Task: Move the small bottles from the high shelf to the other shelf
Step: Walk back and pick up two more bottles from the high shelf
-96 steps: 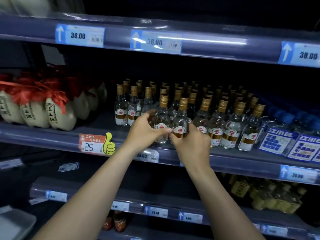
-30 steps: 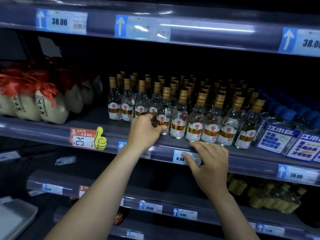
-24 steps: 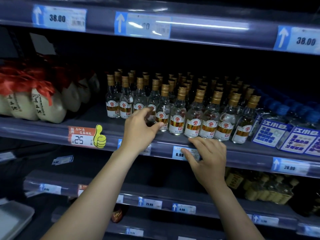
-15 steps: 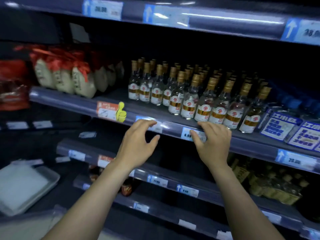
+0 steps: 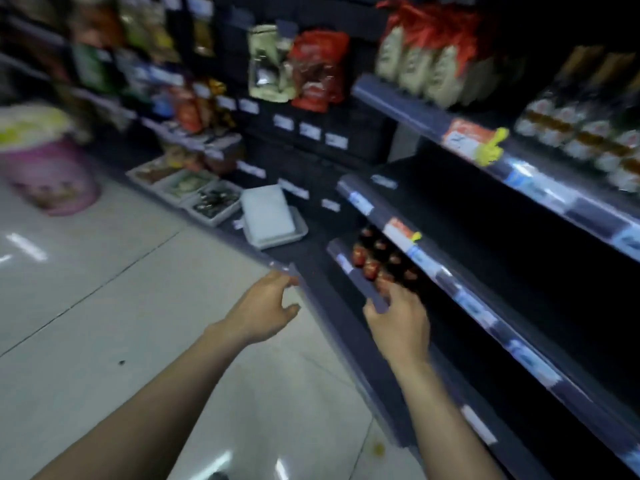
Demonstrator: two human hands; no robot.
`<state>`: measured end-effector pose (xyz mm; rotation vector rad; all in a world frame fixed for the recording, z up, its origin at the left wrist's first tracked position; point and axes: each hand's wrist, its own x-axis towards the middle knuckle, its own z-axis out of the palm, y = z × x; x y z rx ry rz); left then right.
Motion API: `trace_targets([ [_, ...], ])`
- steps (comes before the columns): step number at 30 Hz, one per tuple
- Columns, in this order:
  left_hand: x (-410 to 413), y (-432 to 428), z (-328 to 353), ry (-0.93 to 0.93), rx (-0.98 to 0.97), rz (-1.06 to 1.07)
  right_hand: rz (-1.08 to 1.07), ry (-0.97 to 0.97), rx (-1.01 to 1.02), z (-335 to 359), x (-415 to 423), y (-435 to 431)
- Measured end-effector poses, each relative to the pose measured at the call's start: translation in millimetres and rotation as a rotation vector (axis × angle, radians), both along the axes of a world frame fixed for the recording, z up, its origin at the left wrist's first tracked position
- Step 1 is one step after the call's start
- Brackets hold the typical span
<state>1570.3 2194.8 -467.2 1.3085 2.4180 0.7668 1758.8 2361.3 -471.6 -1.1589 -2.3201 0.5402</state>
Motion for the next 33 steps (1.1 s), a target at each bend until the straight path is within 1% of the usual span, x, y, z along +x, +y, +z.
trace_targets([
  [2, -18, -64, -23, -0.06, -0.093, 0.091, 0.134, -0.078, -0.12, -26, -36, -57],
  [5, -43, -174, -58, -0.126, -0.218, 0.233, 0.378, -0.24, -0.217, -60, -94, -150],
  [9, -68, -329, -92, -0.18, -0.282, 0.531, 0.738, -0.485, -0.386, -99, -176, -288],
  [13, -82, -485, -120, -0.328, -0.319, 0.75, 1.062, -0.797, -0.4, -136, -245, -446],
  [16, -89, -597, -134, -0.408, -0.31, 0.934, 1.229, -0.949, -0.349, -150, -291, -557],
  [18, -95, -664, -139, -0.444, -0.318, 1.037, 1.306, -0.987, -0.305, -153, -321, -621],
  [21, -106, -749, -140, -0.501, -0.327, 1.146, 1.436, -0.989, -0.256, -154, -361, -706],
  [25, -131, -849, -143, -0.586, -0.278, 1.292, 1.589, -1.0, -0.183, -157, -422, -813],
  [30, -192, -971, -145, -0.585, -0.252, 1.432, 1.748, -1.001, -0.062, -164, -516, -959],
  [33, -237, -1048, -141, -0.564, -0.259, 1.513, 1.829, -0.99, -0.033, -165, -578, -1052],
])
